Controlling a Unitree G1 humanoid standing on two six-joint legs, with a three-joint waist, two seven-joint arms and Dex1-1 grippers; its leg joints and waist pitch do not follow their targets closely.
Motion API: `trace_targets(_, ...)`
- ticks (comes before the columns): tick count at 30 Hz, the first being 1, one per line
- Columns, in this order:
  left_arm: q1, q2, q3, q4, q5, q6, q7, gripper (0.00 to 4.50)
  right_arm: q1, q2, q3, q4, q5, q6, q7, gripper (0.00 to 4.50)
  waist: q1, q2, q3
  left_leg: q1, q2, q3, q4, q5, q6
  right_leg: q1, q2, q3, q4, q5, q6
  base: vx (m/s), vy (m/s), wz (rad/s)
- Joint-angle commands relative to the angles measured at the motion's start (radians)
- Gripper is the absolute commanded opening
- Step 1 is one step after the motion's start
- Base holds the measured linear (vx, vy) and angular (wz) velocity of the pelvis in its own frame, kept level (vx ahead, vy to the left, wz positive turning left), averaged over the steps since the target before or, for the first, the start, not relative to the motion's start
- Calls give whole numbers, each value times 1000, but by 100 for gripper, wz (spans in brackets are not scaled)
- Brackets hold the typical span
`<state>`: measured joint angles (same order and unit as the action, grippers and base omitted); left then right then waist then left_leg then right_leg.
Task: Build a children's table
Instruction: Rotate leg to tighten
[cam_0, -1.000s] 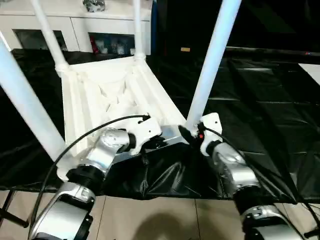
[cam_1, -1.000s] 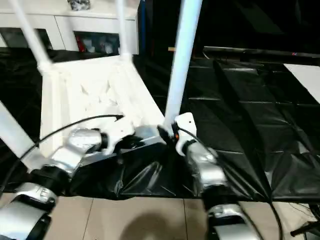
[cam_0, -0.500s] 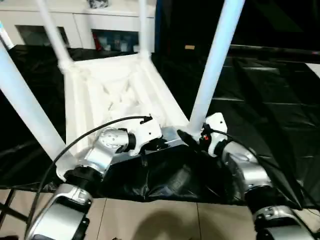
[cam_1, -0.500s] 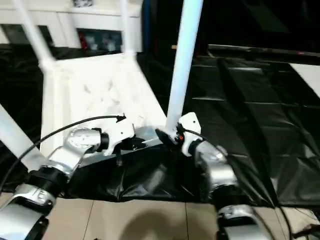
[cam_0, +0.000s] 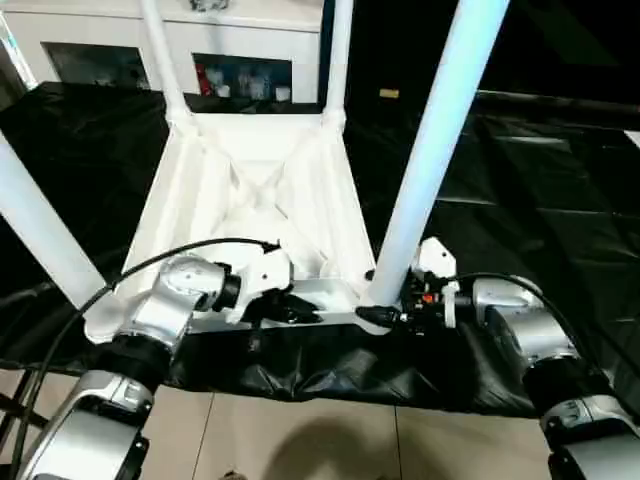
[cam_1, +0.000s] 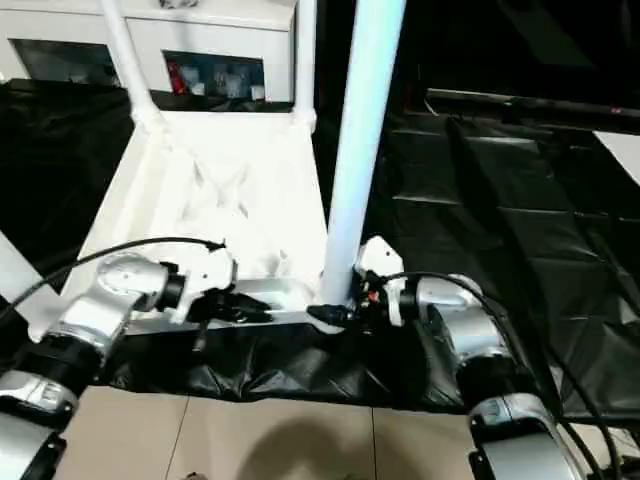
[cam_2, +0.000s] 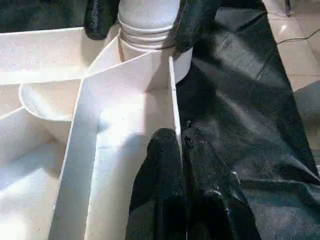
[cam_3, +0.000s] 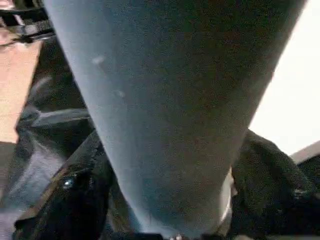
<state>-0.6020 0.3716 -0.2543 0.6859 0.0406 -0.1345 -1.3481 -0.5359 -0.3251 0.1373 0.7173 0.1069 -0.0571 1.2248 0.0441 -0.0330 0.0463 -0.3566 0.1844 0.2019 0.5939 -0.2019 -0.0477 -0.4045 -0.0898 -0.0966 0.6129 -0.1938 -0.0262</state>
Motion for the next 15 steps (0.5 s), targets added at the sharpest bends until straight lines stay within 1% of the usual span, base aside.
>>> trace_targets(1,-11,-15,-29,2,-33,-28,-74,0,-30,-4,4,6,5,-5,17,316,4,-8,-60,2,63,-21,-62,-120,97,54,-73,63,-61,-132,-252,0,0,0)
trace_targets(2,-13,-12,-31,2,-31,-29,-83,0,-32,-3,6,6,4,-4,27,316,4,-10,-60,2,63,-20,-61,-116,99,54,-73,64,-61,-120,-255,0,0,0)
trace_targets(3,-16,-10,-30,6,-29,-29,-93,0,-32,-1,10,5,0,-8,44,302,5,-7,-60,2,63,-20,-62,-114,98,54,-74,64,-60,-114,-258,0,0,0)
trace_targets(5,-18,-10,-29,8,-30,-24,-100,0,-27,6,9,-2,6,-2,47,282,6,-8,-61,4,64,-20,-62,-109,97,55,-73,64,-58,-97,-265,0,0,0)
trace_targets(6,-19,-11,-30,9,-31,-23,-101,0,-21,8,11,-9,9,1,49,278,7,-8,-61,4,64,-20,-62,-109,96,55,-73,64,-58,-95,-266,0,0,0)
trace_targets(7,-19,-11,-30,9,-31,-23,-101,0,-21,8,11,-9,9,1,49,275,8,-6,-61,4,64,-20,-62,-109,95,55,-74,64,-57,-94,-267,0,0,0)
trace_targets(8,-18,-14,-31,7,-32,-20,-99,0,-7,11,14,-23,14,5,50,275,9,-7,-60,4,65,-20,-63,-110,93,55,-74,64,-58,-95,-268,0,0,0)
trace_targets(9,-15,-17,-30,4,-33,-17,-93,0,8,15,15,-38,19,10,48,270,11,-3,-60,5,64,-20,-63,-113,89,55,-74,64,-57,-96,-268,0,0,0)
trace_targets(10,-13,-20,-30,1,-34,-16,-85,0,18,19,16,-48,23,13,45,270,12,-5,-61,6,65,-20,-63,-111,89,56,-74,65,-58,-92,-266,0,0,0)
trace_targets(12,-9,-32,-27,0,-24,-20,-32,0,47,37,7,-74,31,20,-6,268,15,-5,-61,6,65,-20,-63,-105,90,56,-74,65,-56,-71,-267,0,0,0)
trace_targets(13,-9,-42,-26,3,-7,-26,17,0,63,52,-4,-85,28,18,-61,268,15,-5,-60,7,66,-20,-64,-111,85,54,-75,65,-57,-77,-267,0,0,0)
trace_targets(14,-9,-42,-26,3,-7,-26,17,0,63,52,-4,-85,28,18,-61,267,15,-5,-59,7,66,-20,-65,-119,81,54,-75,66,-59,-88,-264,0,0,0)
trace_targets(15,-9,-68,-30,6,32,-17,117,0,80,97,-34,-86,5,1,-213,267,13,-1,-57,7,65,-23,-67,-142,67,53,-77,66,-64,-132,-254,0,0,0)
